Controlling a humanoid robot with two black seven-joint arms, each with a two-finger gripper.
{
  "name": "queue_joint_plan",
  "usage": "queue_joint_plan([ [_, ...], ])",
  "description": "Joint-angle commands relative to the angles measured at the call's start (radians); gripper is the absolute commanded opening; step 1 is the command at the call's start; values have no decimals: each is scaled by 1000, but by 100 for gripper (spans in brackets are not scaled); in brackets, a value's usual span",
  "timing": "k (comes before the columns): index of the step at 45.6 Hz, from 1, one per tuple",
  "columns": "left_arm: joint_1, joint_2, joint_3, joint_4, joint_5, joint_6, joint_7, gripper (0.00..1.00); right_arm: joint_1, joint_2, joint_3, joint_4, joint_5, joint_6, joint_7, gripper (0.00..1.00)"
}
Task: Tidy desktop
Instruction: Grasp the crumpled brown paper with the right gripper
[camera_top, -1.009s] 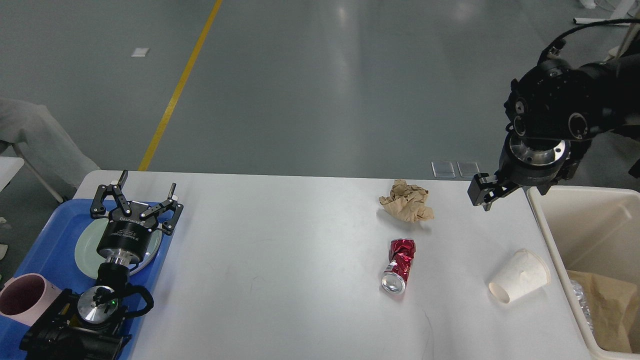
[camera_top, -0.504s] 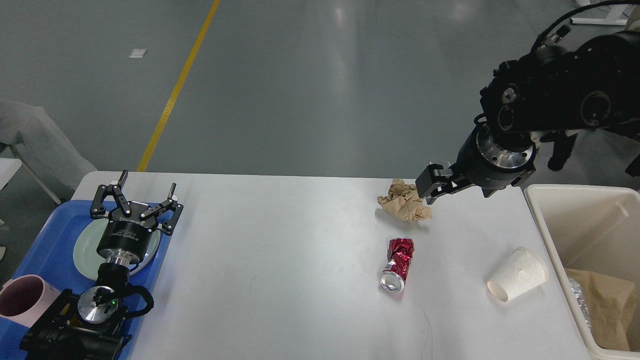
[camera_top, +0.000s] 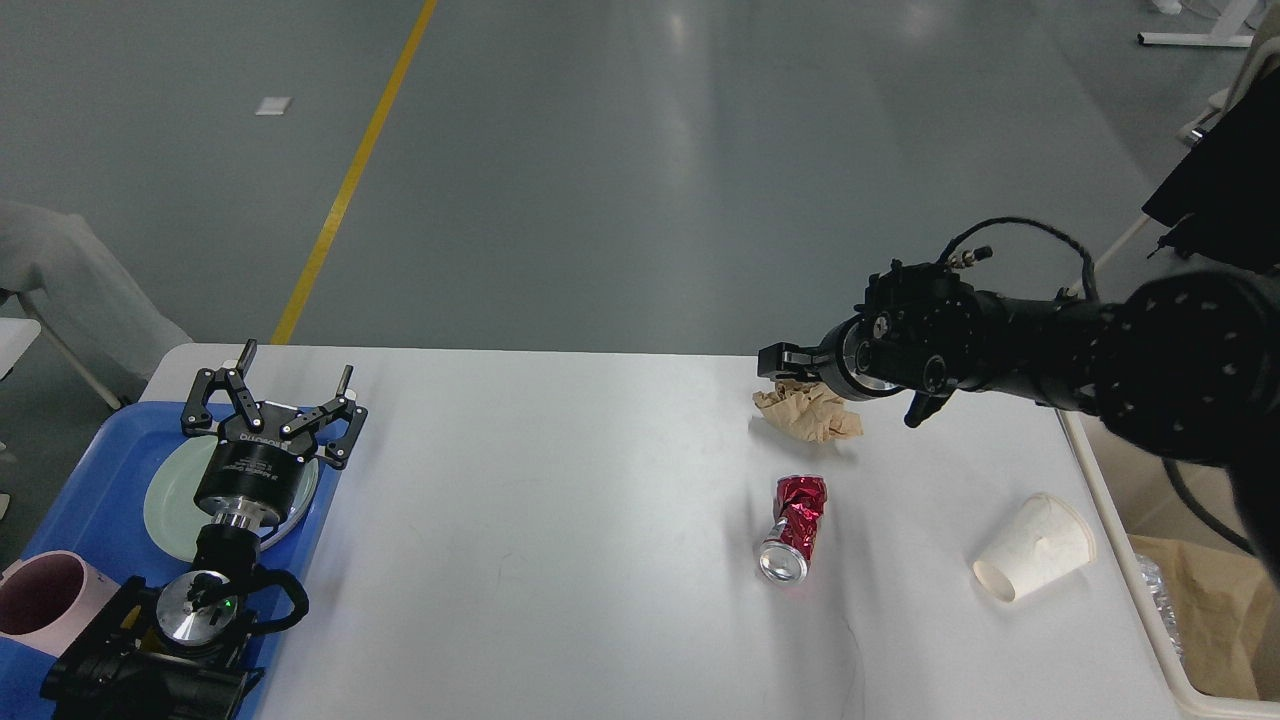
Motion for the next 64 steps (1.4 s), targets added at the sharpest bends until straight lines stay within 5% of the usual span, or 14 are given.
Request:
queue_joint_plan([
  [1, 0, 0, 1, 0, 0, 0, 0, 96, -203, 53, 9, -280, -81, -8, 8, 100],
  [6, 1, 0, 1, 0, -1, 0, 0, 96, -338, 101, 13, -467, -124, -34, 46, 100],
  [13, 0, 0, 1, 0, 0, 0, 0, 96, -433, 104, 16, -521, -142, -174, 98, 100],
  [27, 0, 0, 1, 0, 0, 0, 0, 96, -513, 115, 38, -529, -142, -266, 102, 94],
  [49, 0, 0, 1, 0, 0, 0, 0, 96, -544, 124, 62, -546, -128, -297, 102, 68],
  [56, 1, 0, 1, 0, -1, 0, 0, 96, -552, 132, 62, -544, -128, -295, 102, 49],
  [64, 0, 0, 1, 0, -1, 0, 0, 96, -552, 132, 64, -540, -128, -289, 97, 11],
])
